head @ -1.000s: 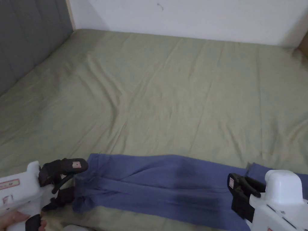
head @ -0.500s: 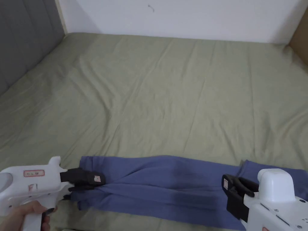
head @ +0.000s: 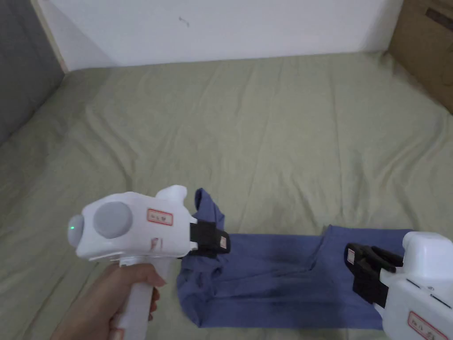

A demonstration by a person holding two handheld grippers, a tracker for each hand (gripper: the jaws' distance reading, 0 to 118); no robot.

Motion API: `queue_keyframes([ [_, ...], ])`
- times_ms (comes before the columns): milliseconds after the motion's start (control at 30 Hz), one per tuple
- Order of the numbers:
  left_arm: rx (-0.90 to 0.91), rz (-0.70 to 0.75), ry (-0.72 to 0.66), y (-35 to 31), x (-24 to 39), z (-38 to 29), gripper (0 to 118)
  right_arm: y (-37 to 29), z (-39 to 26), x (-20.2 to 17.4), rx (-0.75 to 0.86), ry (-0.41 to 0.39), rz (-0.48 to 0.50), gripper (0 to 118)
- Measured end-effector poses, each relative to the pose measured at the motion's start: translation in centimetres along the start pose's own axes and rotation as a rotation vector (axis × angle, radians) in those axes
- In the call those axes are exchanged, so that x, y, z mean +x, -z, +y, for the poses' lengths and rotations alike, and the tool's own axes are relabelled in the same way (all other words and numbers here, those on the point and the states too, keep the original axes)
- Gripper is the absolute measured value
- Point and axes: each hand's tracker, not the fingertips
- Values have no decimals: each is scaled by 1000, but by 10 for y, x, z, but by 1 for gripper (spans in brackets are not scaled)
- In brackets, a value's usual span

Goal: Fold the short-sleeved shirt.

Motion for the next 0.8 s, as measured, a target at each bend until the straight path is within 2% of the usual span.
queue_keyframes([
  [100, -129, 22, 64, 63, 24, 6, 11, -7, -1, 17, 4, 23, -32, 0],
  [133, -169, 52, 124, 80, 34, 7, 14, -9, -2, 24, 3, 29, -40, 0],
  [167, -196, 57, 170, 95, 40, 6, 23, -11, -3, 28, 4, 34, -50, 0],
  [200, -214, 80, 197, 105, 46, 5, 41, -13, -4, 32, 2, 39, -56, 0],
  [233, -229, 72, 222, 113, 53, 6, 73, -14, -5, 36, 0, 50, -65, 0],
  [267, -227, 44, 223, 114, 55, 6, 89, -15, -7, 40, -1, 65, -72, 0],
  [300, -212, 4, 225, 113, 57, 5, 89, -15, -8, 43, -5, 76, -74, 0],
  [400, -113, -44, 217, 94, 58, 11, 111, -14, -11, 49, -19, 96, -79, 0],
  [500, -22, -7, 235, 61, 50, 15, 111, -12, -14, 51, -28, 103, -83, 0],
  [600, 18, 61, 184, 33, 30, 19, 111, -10, -14, 52, -31, 121, -74, 0],
  [633, 11, 75, 136, 28, 19, 18, 107, -9, -14, 52, -32, 125, -70, 0],
  [667, 19, 101, 89, 24, 8, 17, 95, -8, -14, 51, -32, 125, -69, 0],
  [700, 27, 113, 57, 22, 2, 15, 68, -7, -14, 51, -32, 124, -67, 0],
  [733, 34, 141, 26, 24, -6, 13, 14, -6, -14, 50, -34, 122, -63, 0],
  [767, 25, 207, 28, 30, -9, 9, 0, -5, -14, 50, -35, 122, -61, 0],
  [800, 37, 253, 41, 34, -8, 6, 0, -5, -14, 49, -36, 122, -58, 0],
])
